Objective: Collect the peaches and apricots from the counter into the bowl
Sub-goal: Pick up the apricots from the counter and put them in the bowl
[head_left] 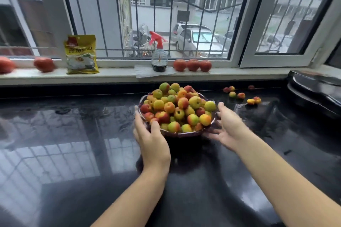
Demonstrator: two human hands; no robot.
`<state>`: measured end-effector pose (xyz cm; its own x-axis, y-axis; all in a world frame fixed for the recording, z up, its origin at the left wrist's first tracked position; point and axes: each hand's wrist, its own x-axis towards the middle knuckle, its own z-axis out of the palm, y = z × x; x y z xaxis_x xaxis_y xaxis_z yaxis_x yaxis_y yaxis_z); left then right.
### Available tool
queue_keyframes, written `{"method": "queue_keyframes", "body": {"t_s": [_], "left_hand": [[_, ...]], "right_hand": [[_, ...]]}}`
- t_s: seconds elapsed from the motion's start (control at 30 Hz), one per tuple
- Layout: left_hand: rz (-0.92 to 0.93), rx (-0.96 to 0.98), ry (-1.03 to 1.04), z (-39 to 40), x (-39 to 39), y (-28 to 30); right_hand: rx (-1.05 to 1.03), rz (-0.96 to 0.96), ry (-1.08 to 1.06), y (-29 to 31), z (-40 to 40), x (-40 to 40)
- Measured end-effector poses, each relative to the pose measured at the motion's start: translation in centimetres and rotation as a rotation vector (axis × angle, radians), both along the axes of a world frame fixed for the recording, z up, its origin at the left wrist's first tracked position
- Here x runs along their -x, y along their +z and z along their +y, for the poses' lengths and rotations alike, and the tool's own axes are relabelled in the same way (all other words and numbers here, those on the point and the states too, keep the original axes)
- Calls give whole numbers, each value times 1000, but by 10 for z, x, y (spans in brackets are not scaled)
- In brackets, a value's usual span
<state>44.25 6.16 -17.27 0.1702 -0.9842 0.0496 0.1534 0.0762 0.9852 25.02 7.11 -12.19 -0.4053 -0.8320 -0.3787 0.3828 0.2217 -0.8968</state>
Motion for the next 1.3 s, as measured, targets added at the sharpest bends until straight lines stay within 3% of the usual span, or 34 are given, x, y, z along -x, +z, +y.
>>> {"method": "queue_keyframes", "body": {"t_s": [0.1,0.17,0.23,0.4,0.5,0.63,0.77,0.97,1.07,1.2,1.3], "left_hand": [[7,-22,29,7,-3,-5],[-25,-35,152,-11,-8,-5],[-17,-70,197,-36,-11,-5],[307,-120,58,-64,17,-10],[340,1,189,-64,34,-16],[302,33,192,-67,36,-23],[260,41,204,-70,36,-26],[222,28,187,-66,36,-21],[229,30,176,-64,35,-20],[201,-11,171,-62,35,-20],[220,-29,161,-59,34,-18]], "right_hand": [[45,-131,-125,-5,-15,36],[12,-12,-179,-19,-21,58],[-40,284,-209,-34,-28,77],[-249,1350,-159,-49,-51,147],[-410,1572,-100,-55,-72,194],[-530,1582,-8,-66,-96,226],[-423,1611,-183,-79,-111,232],[-352,1318,-296,-56,-101,231],[-29,1244,-310,-28,-86,191],[524,1167,-4,1,-28,102],[617,1340,137,-6,-1,63]]}}
